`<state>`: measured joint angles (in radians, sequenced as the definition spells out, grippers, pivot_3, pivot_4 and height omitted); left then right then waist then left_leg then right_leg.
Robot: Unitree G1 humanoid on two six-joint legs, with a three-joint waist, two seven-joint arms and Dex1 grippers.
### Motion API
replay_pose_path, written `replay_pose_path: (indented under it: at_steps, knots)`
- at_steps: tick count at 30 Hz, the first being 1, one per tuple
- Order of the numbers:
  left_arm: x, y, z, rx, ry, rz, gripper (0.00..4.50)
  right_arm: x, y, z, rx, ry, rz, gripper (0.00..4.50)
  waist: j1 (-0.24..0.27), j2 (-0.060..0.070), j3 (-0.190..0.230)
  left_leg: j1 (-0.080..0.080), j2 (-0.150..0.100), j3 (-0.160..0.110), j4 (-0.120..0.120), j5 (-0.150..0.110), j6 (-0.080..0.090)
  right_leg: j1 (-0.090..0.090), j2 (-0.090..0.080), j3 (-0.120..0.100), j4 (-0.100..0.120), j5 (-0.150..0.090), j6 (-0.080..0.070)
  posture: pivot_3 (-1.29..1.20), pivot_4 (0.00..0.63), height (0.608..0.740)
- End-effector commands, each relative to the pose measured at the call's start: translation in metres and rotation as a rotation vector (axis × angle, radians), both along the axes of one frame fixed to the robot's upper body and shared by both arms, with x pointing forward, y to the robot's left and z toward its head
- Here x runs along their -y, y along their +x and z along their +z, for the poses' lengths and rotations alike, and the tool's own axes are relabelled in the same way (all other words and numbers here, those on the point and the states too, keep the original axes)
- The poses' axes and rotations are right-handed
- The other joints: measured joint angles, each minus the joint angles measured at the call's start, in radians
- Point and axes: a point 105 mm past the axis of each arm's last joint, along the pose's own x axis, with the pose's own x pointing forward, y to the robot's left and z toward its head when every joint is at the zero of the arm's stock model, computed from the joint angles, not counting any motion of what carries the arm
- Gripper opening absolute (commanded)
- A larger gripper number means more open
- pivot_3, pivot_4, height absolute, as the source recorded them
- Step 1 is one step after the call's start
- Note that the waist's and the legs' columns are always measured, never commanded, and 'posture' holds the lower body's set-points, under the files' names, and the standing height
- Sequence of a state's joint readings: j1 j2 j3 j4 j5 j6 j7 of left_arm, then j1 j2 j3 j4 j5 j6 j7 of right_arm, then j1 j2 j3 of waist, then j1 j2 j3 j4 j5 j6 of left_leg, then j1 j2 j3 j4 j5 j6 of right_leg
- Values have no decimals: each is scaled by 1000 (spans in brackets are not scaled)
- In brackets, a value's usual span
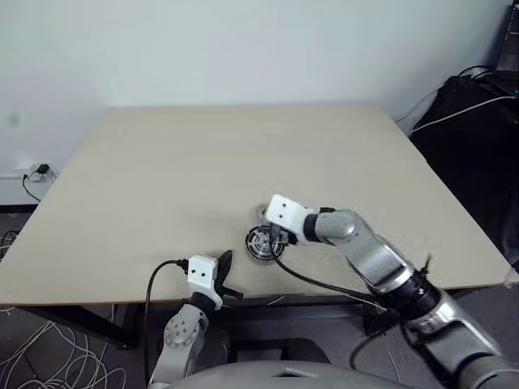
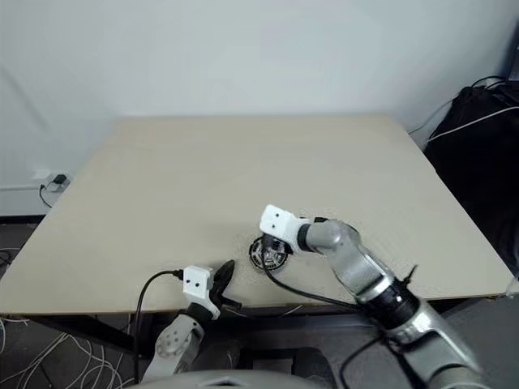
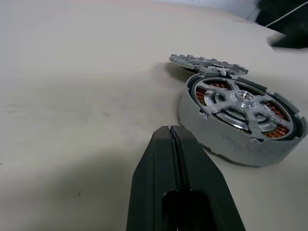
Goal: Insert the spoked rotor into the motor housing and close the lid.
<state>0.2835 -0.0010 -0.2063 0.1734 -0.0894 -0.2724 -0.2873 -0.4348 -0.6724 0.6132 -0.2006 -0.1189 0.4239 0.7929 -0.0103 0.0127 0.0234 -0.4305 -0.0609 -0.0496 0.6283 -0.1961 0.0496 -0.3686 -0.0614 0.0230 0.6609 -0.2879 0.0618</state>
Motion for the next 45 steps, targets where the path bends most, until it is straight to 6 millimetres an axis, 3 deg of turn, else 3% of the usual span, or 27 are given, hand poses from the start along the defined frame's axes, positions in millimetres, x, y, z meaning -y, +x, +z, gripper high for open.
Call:
replay_pose_path:
  at_steps: [1,9,13,17,39,42,45]
  knots:
    - [4,4,6,42,-9,-10,0,-1,-12,8,43,-56,219,2242,0,0,0,0,0,0,0,0,0,0,0,0,0,0,0,0,0,740]
    - [4,3,1,40,-11,-11,0,7,-13,4,79,-229,403,2242,13,-2,1,0,0,-2,1,-1,1,2,-1,-1,0,-3,-6,0,0,740]
    - [3,3,3,45,-13,-7,0,12,-3,-6,131,-317,431,2242,26,-2,0,1,0,-2,2,-1,1,2,-1,-1,1,-3,-6,0,0,740]
    - [1,3,8,55,-16,6,0,18,-5,-17,89,-363,470,2242,37,-2,0,1,0,-2,2,-1,1,2,-1,-1,1,-3,-6,0,0,740]
    - [11,2,37,75,-29,14,0,30,8,-34,17,-410,435,2242,44,-1,-1,3,0,-2,2,-1,1,3,0,0,2,-3,-7,0,0,740]
    - [12,1,40,75,-30,17,0,32,10,-35,22,-414,429,1630,44,-1,-1,4,0,-2,2,-1,1,4,0,0,2,-3,-7,0,0,740]
    - [12,1,42,72,-31,17,0,31,10,-34,31,-406,428,658,45,-2,-1,7,0,-2,2,-1,1,7,0,0,2,-3,-7,0,0,740]
